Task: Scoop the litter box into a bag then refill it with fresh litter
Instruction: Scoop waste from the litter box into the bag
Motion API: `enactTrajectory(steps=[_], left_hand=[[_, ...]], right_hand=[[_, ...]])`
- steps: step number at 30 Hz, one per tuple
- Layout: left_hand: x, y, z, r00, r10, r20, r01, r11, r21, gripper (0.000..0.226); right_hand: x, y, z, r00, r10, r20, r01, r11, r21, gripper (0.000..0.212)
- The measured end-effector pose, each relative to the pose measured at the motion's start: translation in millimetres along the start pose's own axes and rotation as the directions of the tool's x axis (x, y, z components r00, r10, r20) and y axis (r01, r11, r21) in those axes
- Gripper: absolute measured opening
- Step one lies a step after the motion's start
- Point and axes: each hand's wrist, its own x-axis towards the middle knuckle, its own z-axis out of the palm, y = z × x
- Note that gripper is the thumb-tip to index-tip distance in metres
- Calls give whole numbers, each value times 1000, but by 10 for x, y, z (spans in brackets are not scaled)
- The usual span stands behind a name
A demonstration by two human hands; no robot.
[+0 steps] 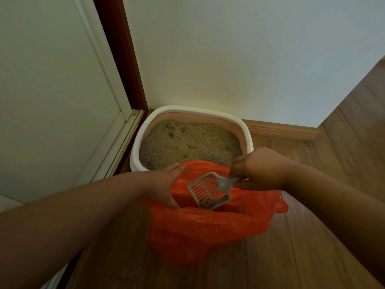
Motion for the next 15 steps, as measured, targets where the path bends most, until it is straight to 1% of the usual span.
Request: enactTrajectory(steps=[2,5,8,10,12,13,14,15], left_hand=[[11,-3,9,1000,4,-1,-4,1000,1,140],[26,-15,9,1000,6,-3,-6,1000,-10,140],[24,-7,-4,1000,14,-10,-14,1000,-23,138],[18,-6,-8,1000,9,-10,-9,1000,-27,137],[30,-28,1,1000,7,-13,-8,1000,-22,139],[39,-42,5,1000,10,-21,-10,1000,-27,139],[45,-58,8,999,13,-36,-15,999,-39,138],[47,-73,10,999,12,-49,-14,999,-52,137]], right_hand=[[23,-40,-3,999,-41,21,42,998,-37,26],[50,-76,-33,998,-44,53,45,999,-26,29],[37,-60,-12,998,-59,-37,58,998,-30,33],[37,-58,9,999,-33,-25,33,999,4,30],[39,-56,22,999,47,8,-48,995,84,26],[31,-31,25,994,109,1,-108,982,155,25],[24,4,22,981,194,-3,-187,949,252,24],[15,45,21,957,290,11,-275,892,358,23]])
